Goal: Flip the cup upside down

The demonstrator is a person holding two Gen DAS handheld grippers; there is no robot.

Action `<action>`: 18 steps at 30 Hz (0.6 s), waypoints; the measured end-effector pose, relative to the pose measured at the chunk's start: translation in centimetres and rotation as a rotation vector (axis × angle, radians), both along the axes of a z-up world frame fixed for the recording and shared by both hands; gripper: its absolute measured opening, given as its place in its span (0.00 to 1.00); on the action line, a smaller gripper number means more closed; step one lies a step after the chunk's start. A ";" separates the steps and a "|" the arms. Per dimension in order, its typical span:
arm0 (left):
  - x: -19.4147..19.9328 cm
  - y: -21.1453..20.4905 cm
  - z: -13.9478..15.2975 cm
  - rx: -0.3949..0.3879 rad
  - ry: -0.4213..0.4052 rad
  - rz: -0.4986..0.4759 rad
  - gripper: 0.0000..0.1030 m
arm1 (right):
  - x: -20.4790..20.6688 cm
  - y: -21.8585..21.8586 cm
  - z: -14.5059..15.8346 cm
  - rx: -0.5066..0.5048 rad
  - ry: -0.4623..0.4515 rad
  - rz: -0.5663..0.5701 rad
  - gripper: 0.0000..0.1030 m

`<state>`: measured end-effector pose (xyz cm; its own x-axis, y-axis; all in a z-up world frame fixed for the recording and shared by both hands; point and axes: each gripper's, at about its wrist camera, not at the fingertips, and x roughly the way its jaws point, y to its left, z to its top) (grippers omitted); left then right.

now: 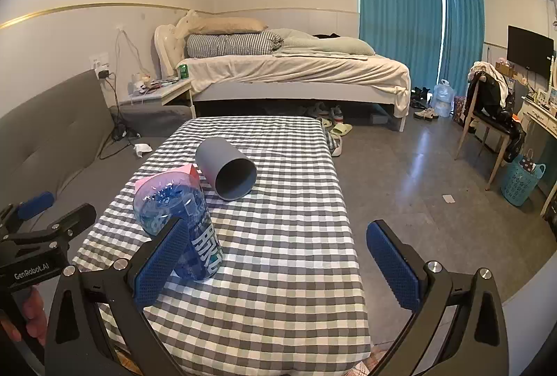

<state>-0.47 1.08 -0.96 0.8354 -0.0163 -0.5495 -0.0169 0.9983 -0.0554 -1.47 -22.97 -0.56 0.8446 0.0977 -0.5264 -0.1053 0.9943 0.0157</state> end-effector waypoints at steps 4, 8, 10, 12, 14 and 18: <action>0.0 -0.1 0.0 0.003 0.000 -0.003 1.00 | -0.5 0.0 0.8 -0.017 -0.052 -0.004 1.00; -0.1 -0.1 0.0 -0.001 0.001 -0.001 1.00 | -0.5 0.2 0.8 -0.019 -0.045 0.005 1.00; -0.1 -0.1 0.0 0.000 0.002 -0.002 1.00 | -0.5 0.1 0.8 -0.017 -0.044 0.008 1.00; 0.0 -0.2 0.0 0.000 0.009 -0.001 1.00 | -0.5 0.1 0.7 -0.016 -0.042 0.011 1.00; 0.0 -0.3 -0.1 0.002 0.016 -0.005 1.00 | -0.5 0.2 0.8 -0.016 -0.040 0.014 1.00; 0.0 -0.3 -0.1 0.005 0.018 -0.004 1.00 | -0.5 0.2 0.8 -0.016 -0.039 0.015 1.00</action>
<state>-0.52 0.73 -1.02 0.8252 -0.0170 -0.5646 -0.0139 0.9986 -0.0504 -1.96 -22.75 0.21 0.8629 0.1021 -0.4950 -0.1200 0.9928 -0.0043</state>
